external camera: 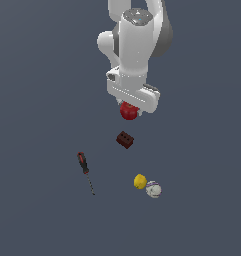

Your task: Pick up a designated object from a clutter of objects.

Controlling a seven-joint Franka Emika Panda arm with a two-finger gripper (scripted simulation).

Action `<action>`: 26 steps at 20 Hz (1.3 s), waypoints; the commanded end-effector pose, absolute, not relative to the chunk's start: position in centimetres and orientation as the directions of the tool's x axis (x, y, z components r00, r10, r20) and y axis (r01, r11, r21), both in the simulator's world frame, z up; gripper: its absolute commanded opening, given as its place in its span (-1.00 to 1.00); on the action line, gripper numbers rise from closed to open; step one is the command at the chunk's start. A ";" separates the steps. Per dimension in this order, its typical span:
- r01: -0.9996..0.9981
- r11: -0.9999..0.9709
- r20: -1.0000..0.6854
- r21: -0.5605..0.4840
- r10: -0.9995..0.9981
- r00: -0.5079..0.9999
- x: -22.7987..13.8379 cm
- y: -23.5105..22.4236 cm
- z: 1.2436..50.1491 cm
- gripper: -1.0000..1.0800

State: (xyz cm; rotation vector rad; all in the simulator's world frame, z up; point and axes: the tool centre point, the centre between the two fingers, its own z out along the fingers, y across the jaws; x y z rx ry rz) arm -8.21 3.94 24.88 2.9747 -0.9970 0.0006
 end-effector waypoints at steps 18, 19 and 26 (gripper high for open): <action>-0.602 -0.799 0.001 0.001 -0.602 0.799 -13.9 13.4 40.3 -1.00; -0.602 -0.799 0.001 0.001 -0.602 0.799 -14.0 13.7 40.7 -1.00; -0.602 -0.799 0.000 0.000 -0.602 0.799 -14.5 14.8 42.4 -1.00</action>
